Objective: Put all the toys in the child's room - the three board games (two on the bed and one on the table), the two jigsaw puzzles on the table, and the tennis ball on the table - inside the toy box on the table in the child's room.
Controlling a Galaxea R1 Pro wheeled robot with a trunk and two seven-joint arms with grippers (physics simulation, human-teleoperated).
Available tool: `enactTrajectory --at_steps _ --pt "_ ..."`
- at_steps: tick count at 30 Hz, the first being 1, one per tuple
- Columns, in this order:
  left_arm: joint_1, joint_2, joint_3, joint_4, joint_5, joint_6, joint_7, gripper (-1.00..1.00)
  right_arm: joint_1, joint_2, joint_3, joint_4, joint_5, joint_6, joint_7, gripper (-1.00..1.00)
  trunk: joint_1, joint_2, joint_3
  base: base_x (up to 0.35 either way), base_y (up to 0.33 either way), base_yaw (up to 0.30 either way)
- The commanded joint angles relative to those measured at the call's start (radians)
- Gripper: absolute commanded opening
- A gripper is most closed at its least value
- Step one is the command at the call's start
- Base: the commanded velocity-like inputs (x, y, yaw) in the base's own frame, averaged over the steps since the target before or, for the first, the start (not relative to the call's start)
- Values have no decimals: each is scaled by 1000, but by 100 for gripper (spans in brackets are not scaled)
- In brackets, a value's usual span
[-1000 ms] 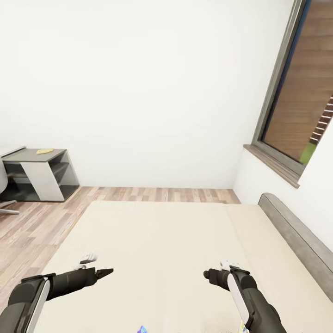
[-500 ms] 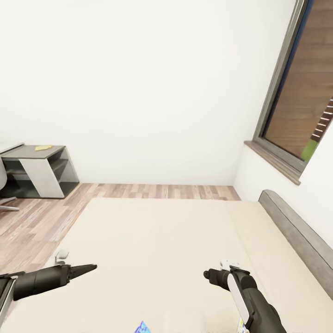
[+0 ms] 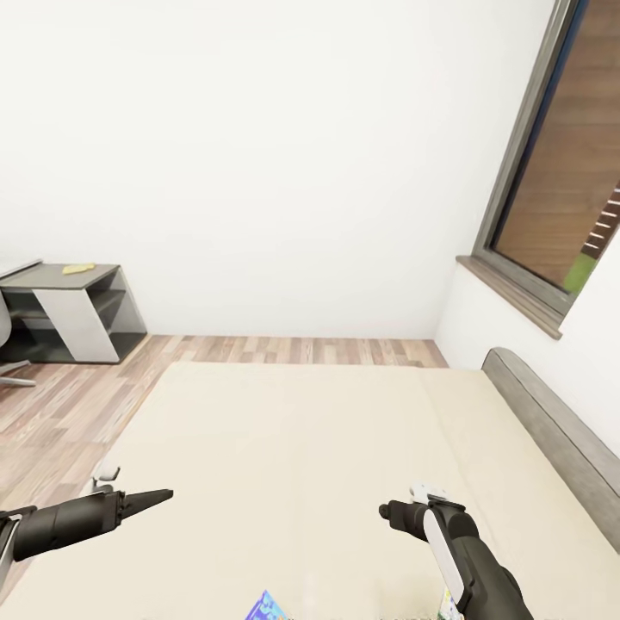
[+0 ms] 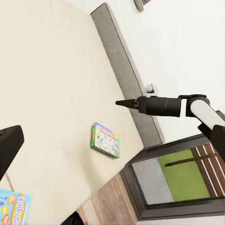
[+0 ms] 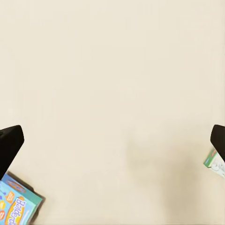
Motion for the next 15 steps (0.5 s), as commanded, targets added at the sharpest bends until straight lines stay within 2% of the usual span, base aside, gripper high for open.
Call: enactTrajectory --at_steps 1,7,15 --pt "-1 0 0 0 -2 11 -5 100 -1 1 -2 -1 -10 4 -7 100 1 -2 -4 0 0 0" --pt "-1 0 1 0 -3 10 -4 100 -1 1 -3 10 -10 6 -8 100 1 -2 -14 0 0 0" --pt "-1 0 1 -1 -3 9 -2 100 -5 0 -3 83 -8 14 -10 100 1 -2 -27 0 0 0"
